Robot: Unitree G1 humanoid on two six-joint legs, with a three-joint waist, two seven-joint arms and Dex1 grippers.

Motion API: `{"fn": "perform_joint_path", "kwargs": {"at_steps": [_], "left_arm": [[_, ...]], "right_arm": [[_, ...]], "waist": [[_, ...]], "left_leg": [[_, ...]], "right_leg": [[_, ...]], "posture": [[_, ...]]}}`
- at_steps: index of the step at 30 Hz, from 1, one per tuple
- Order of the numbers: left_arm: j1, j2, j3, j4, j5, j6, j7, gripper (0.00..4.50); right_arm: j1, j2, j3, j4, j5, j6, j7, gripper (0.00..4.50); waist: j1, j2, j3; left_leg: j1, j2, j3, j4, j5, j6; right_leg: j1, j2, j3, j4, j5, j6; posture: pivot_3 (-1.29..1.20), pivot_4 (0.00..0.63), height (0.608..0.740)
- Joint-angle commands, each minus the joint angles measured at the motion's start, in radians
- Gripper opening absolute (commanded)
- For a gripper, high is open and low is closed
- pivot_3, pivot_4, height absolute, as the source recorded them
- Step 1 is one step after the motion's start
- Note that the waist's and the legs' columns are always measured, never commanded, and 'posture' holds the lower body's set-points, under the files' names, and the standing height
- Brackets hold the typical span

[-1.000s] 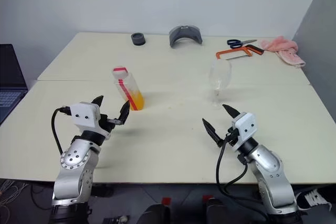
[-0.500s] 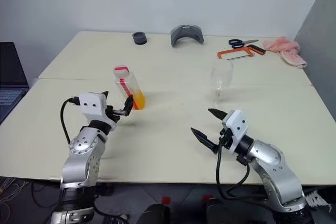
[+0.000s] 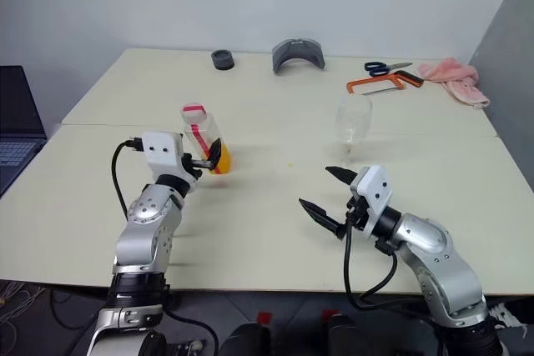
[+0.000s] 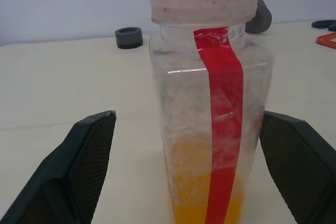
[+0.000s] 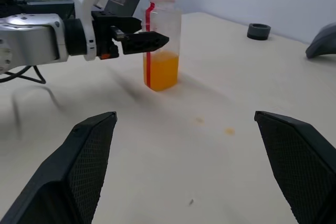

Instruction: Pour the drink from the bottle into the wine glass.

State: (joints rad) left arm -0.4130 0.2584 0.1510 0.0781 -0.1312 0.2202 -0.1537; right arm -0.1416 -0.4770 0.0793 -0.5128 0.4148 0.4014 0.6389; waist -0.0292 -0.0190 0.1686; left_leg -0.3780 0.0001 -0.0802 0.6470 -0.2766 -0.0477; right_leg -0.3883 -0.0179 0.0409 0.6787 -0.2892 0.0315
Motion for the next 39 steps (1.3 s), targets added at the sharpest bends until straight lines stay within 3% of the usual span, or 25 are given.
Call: {"fn": "perform_joint_path", "kwargs": {"at_steps": [1, 17, 39], "left_arm": [[-0.043, -0.001, -0.012, 0.013, 0.013, 0.001, 0.006, 4.48], [-0.165, -0.007, -0.013, 0.162, 0.048, -0.023, 0.064, 4.48], [-0.182, 0.008, -0.032, 0.132, 0.079, -0.012, 0.063, 4.48]], "right_arm": [[-0.022, -0.007, 0.010, -0.048, 0.017, 0.008, 0.018, 4.50], [-0.058, 0.031, 0.036, -0.041, 0.033, 0.004, 0.023, 4.50], [-0.065, 0.031, 0.038, -0.025, 0.018, -0.007, 0.022, 4.50]], "waist": [[0.000, 0.000, 0.000], [0.000, -0.001, 0.000], [0.000, -0.001, 0.000]], "left_leg": [[0.000, -0.004, -0.001, 0.000, 0.000, 0.000], [-0.001, -0.006, -0.005, 0.000, 0.000, -0.001], [-0.001, -0.006, -0.005, 0.000, 0.001, -0.001]], "right_leg": [[0.000, -0.001, 0.000, 0.000, 0.000, 0.000], [-0.001, -0.003, 0.000, 0.000, 0.000, 0.000], [-0.001, -0.003, 0.000, 0.000, 0.000, 0.000]], "posture": [[0.00, 0.150, 0.740], [0.00, 0.150, 0.740], [0.00, 0.150, 0.740]]}}
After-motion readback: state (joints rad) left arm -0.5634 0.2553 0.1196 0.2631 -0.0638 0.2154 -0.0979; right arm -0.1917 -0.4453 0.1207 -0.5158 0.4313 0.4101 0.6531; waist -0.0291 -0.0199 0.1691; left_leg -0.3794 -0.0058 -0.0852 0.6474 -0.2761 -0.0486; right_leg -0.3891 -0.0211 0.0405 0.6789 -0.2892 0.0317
